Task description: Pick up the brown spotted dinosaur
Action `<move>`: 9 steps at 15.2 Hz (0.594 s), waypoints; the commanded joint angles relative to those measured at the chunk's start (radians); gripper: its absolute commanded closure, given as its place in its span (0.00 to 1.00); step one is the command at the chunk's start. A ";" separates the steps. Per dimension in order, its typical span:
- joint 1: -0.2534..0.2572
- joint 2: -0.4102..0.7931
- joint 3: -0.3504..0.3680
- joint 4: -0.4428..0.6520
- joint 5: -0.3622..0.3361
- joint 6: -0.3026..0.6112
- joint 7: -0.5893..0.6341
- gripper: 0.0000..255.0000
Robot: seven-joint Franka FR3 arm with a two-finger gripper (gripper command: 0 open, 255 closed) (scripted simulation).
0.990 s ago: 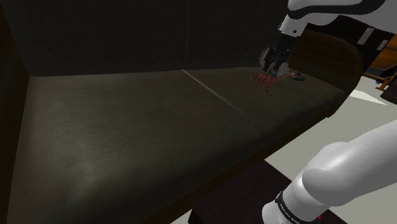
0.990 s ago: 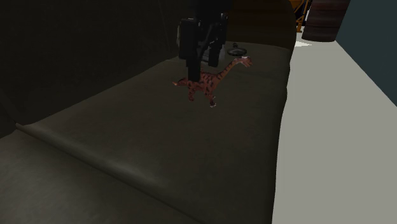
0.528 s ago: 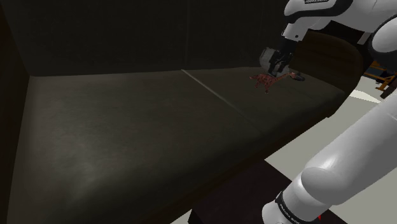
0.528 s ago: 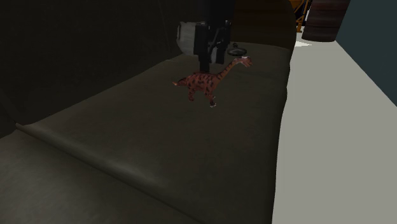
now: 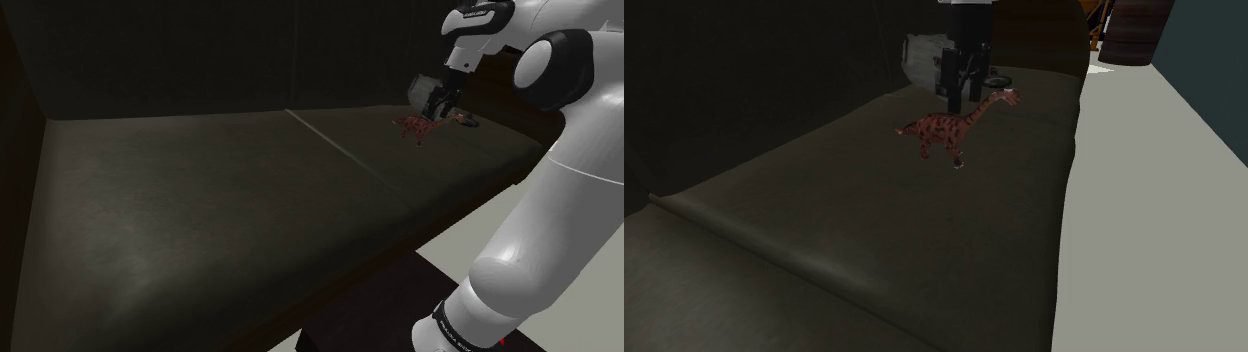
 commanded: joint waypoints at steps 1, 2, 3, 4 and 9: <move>0.000 0.001 0.000 -0.026 0.001 0.026 -0.002 0.00; 0.002 0.000 0.001 -0.041 0.000 0.040 -0.002 0.00; 0.003 -0.002 0.001 -0.056 -0.001 0.054 -0.002 0.00; 0.004 -0.003 0.002 -0.071 -0.001 0.068 -0.002 0.00; 0.005 -0.004 0.002 -0.080 -0.002 0.076 -0.002 1.00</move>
